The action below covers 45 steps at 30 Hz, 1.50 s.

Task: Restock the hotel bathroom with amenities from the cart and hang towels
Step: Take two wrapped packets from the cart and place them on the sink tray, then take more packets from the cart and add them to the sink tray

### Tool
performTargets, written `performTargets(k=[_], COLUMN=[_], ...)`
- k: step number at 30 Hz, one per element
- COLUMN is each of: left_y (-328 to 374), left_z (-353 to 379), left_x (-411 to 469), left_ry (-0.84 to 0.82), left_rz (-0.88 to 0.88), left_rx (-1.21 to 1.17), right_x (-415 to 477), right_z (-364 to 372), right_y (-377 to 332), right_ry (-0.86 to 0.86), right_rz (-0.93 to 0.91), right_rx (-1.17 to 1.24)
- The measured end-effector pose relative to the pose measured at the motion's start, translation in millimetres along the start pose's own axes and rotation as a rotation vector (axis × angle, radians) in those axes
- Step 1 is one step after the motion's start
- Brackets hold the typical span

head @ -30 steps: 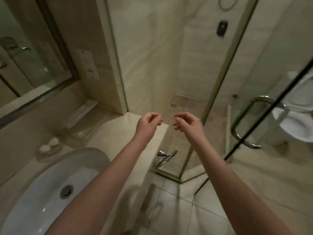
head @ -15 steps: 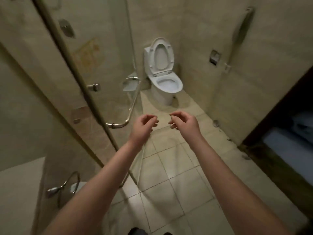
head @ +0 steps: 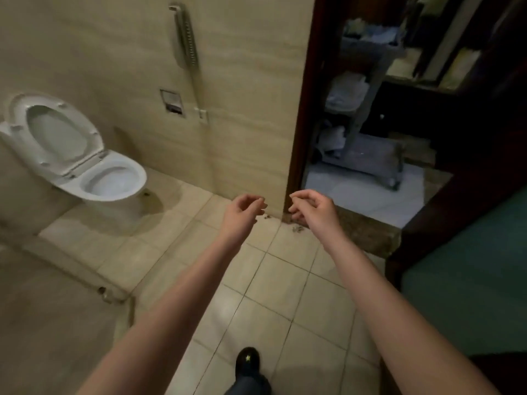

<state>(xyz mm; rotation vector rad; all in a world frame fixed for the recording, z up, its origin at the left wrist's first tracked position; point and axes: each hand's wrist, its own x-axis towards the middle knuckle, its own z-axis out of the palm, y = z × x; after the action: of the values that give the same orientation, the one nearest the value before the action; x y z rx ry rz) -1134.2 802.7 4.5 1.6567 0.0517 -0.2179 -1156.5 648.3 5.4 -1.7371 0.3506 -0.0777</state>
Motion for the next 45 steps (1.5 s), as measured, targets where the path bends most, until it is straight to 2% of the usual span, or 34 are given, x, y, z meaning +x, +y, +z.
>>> performTargets(k=[5, 10, 16, 21, 27, 35, 39, 45], left_y=[23.6, 36.5, 47.2, 83.2, 127.1, 169.1, 190.6, 234.8], left_z=[49.0, 109.5, 207.3, 308.3, 400.9, 482.3, 521.8, 577.4], left_x=[91.6, 170.8, 263.0, 346.4, 451.5, 618.5, 716.5, 848.9], left_ry=[-0.183, -0.329, -0.395, -0.378, -0.361, -0.242, -0.238, -0.158], left_rz=[0.008, 0.0, -0.017, 0.062, 0.053, 0.05, 0.083, 0.046], left_rx=[0.007, 0.02, 0.029, 0.08, 0.063, -0.016, -0.047, -0.041], right_x=[72.8, 136.3, 228.5, 333.4, 457.2, 637.1, 737.9, 882.9], right_z=[-39.9, -86.0, -163.1, -249.3, -325.1, -384.5, -406.3, -441.8], right_y=[-7.4, -4.2, 9.7, 9.2, -9.1, -30.2, -45.8, -79.4], right_ry=[0.187, 0.282, 0.368, 0.387, 0.348, 0.315, 0.31, 0.272], right_rz=[0.04, 0.079, 0.112, 0.09, 0.04, -0.011, -0.067, -0.057], right_rx=[-0.023, -0.05, -0.053, -0.027, 0.004, 0.005, -0.055, -0.081])
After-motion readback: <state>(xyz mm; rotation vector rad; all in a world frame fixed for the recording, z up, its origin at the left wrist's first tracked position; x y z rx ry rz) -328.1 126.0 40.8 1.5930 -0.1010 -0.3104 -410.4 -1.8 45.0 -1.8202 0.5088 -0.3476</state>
